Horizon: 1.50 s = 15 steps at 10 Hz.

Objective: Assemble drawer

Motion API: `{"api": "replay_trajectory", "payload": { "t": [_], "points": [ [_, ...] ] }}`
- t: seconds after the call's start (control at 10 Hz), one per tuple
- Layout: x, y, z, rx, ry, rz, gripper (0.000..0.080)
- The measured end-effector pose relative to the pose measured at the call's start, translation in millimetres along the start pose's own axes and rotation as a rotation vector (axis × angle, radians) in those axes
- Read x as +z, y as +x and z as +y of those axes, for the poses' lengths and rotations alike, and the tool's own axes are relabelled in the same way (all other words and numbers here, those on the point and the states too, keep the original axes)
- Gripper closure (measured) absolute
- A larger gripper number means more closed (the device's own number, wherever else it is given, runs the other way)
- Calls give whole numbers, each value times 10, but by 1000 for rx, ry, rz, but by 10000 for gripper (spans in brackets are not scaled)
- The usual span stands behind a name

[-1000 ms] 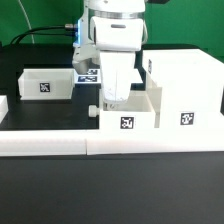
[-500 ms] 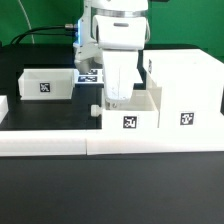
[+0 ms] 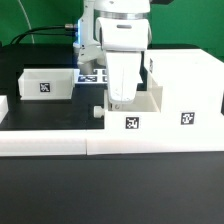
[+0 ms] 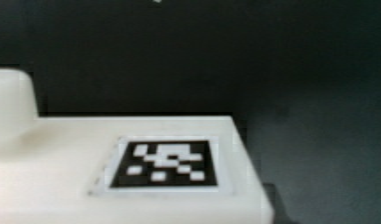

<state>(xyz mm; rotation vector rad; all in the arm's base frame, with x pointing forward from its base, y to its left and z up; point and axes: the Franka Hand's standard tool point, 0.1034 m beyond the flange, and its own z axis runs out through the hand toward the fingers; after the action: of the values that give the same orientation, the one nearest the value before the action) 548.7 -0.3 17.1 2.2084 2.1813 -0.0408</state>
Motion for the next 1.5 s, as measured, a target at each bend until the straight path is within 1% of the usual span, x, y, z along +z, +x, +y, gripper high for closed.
{"api": "replay_trajectory", "payload": {
  "t": [0.3, 0.4, 0.5, 0.8, 0.9, 1.0, 1.5],
  "points": [
    [2, -16, -1, 1, 0, -1, 757],
    [8, -19, -9, 0, 1, -2, 757],
    [41, -20, -60, -25, 7, -2, 757],
    [44, -17, -67, -1, 7, -1, 757],
    [42, -18, -59, 0, 1, -1, 757],
    [46, -13, -48, 1, -28, 3, 757],
    [48, 43, -53, 37, -28, 7, 757]
  ]
}}
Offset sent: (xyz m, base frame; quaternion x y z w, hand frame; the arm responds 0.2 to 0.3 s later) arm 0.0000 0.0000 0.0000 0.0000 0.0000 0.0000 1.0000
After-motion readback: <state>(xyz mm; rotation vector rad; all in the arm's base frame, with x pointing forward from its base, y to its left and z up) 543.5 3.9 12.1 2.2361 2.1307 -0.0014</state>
